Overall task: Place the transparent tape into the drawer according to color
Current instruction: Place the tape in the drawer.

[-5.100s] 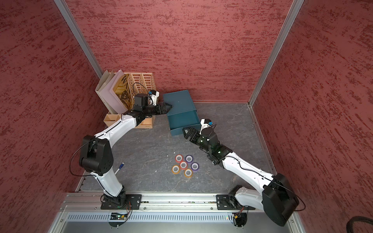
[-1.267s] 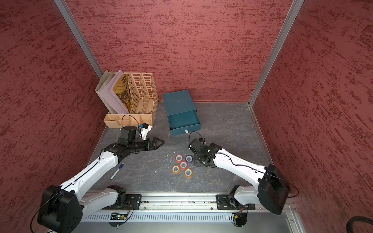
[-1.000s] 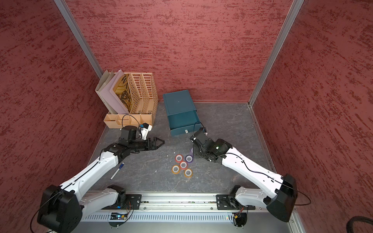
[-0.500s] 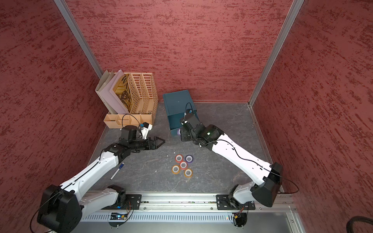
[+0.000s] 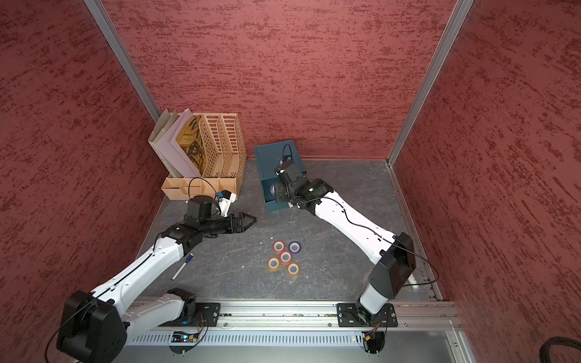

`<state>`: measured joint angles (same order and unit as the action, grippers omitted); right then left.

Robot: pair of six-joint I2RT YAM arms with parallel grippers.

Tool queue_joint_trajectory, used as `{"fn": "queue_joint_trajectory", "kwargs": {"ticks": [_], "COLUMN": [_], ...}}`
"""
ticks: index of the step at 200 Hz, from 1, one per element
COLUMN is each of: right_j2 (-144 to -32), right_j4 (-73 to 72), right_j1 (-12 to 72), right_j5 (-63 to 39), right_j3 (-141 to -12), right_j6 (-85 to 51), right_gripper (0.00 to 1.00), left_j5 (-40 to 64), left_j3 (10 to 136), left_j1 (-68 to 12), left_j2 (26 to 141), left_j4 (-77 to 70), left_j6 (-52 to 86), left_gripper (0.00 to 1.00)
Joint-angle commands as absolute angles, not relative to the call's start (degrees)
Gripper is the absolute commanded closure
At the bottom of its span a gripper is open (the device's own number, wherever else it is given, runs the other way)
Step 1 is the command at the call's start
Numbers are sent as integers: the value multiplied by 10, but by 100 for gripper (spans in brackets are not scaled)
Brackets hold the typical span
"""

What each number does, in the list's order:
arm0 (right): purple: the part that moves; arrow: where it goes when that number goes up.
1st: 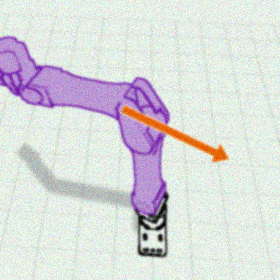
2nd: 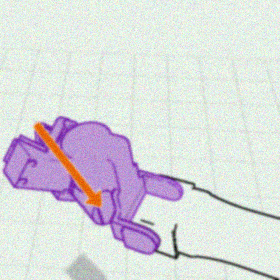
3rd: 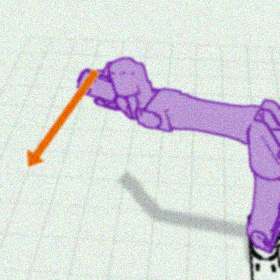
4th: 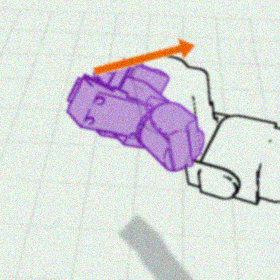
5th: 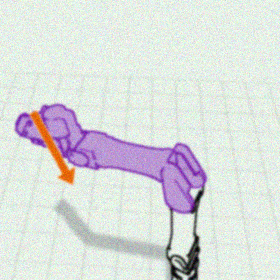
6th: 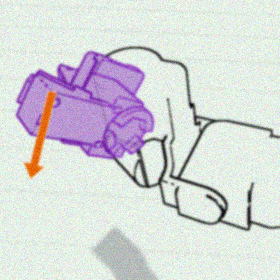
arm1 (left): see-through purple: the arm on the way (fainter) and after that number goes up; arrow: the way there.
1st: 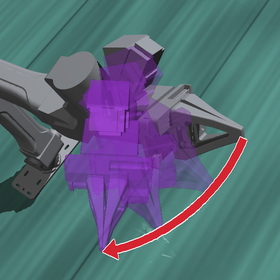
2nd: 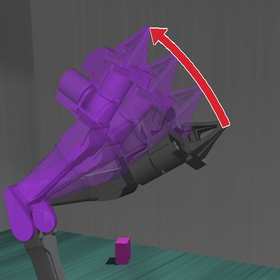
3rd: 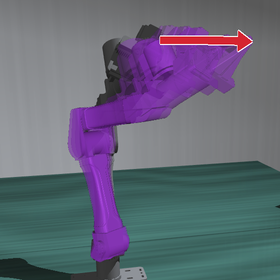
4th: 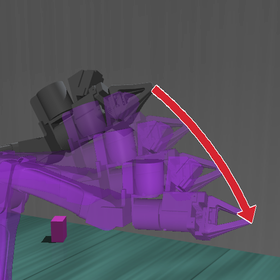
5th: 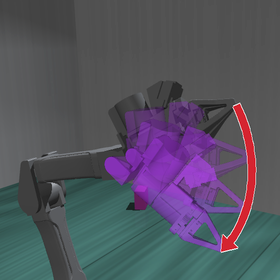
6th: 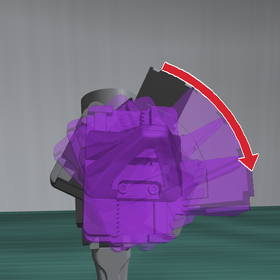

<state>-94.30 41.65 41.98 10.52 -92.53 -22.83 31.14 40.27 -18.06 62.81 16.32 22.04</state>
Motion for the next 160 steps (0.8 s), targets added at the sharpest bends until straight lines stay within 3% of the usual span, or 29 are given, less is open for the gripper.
{"fn": "queue_joint_trajectory", "kwargs": {"ticks": [1,13,38,116,160], "right_j2": [-950,-949,-942,-881,-797], "right_j4": [402,398,390,423,455], "right_j1": [413,412,410,410,409], "right_j5": [92,93,97,78,37], "right_j3": [-954,-953,-948,-942,-873], "right_j6": [-211,-208,-201,-196,-208], "right_gripper": [79,63,41,26,9], "left_j5": [305,305,303,301,301], "left_j3": [402,403,404,411,417], "left_j1": [-184,-183,-183,-183,-182], "left_j2": [621,621,621,622,629], "left_j4": [166,168,168,171,171], "left_j6": [211,210,210,208,205], "left_gripper": [0,0,0,0,0]}}
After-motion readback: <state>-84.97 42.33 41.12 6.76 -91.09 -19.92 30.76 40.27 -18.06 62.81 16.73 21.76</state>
